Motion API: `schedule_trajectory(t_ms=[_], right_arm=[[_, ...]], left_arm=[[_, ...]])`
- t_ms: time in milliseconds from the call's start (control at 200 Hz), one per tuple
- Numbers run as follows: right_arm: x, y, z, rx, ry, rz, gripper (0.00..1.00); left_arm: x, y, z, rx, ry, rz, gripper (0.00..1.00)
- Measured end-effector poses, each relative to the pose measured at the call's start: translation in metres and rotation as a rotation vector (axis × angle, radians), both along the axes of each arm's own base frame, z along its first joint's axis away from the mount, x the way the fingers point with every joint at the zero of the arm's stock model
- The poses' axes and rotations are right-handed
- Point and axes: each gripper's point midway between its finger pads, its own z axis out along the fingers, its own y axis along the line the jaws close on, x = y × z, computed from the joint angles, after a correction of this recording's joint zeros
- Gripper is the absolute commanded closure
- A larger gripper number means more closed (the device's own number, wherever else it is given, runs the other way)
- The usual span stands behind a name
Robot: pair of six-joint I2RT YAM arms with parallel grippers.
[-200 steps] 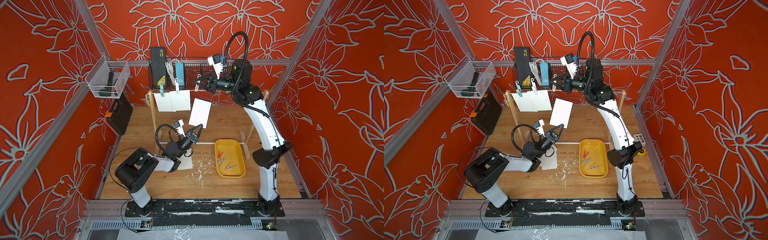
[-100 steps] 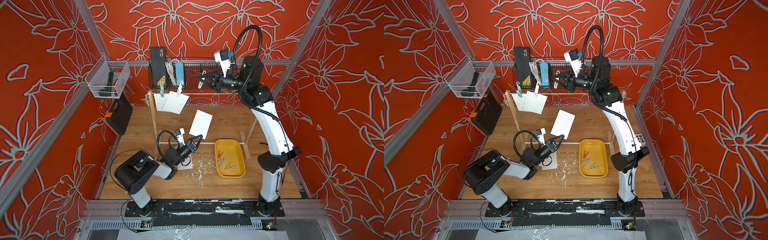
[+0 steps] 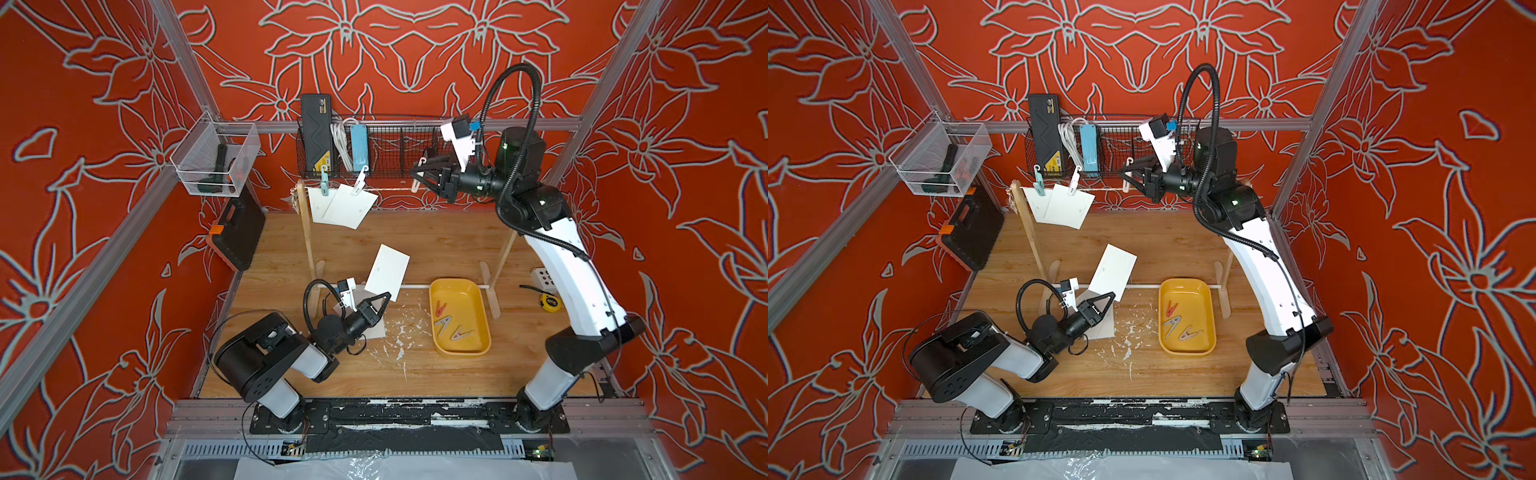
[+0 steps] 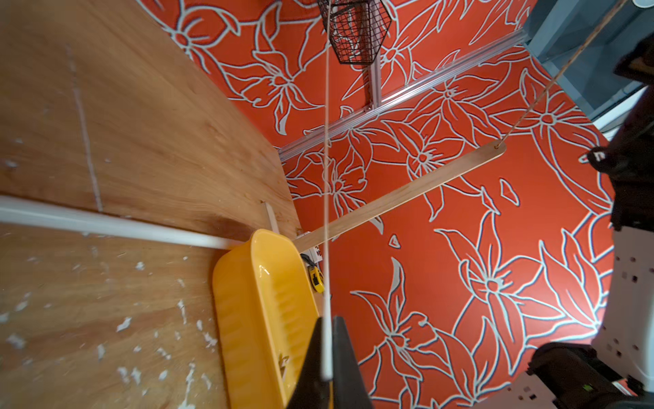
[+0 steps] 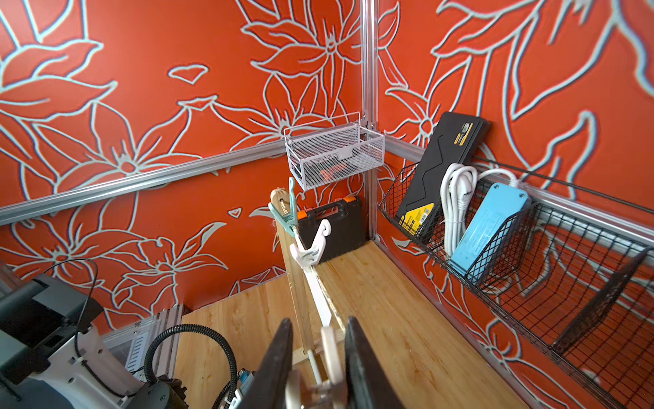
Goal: Remove the postcards from the strings
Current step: Place the postcard on the postcard.
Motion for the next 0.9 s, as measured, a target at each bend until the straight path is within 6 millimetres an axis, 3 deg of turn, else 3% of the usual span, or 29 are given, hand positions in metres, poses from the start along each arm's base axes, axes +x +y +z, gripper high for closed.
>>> schedule_trajectory(t_ms=[155, 295, 425, 676, 901], right_arm=[[-0.025, -0.022, -0.008, -0.008, -0.013, -0.059, 0.75], [-0.037, -0.037, -0.040, -0.027, 0.032, -0.119, 0.75], [-0.044, -0.050, -0.087, -0.047, 0.125, -0.181, 0.74], [-0.061, -0.077, -0.182, -0.131, 0.301, -0.294, 0.74], [-0.072, -0.100, -0.276, -0.240, 0.482, -0.404, 0.74]], left_arm=[[-0.008, 0.015, 0.019, -0.014, -0.045, 0.045, 1.00], [-0.011, 0.028, 0.022, 0.027, -0.045, 0.102, 1.00], [-0.011, 0.035, 0.008, 0.095, 0.001, 0.138, 1.00], [-0.014, 0.042, -0.047, 0.244, 0.163, 0.150, 1.00], [-0.017, 0.047, -0.074, 0.317, 0.247, 0.157, 1.00]])
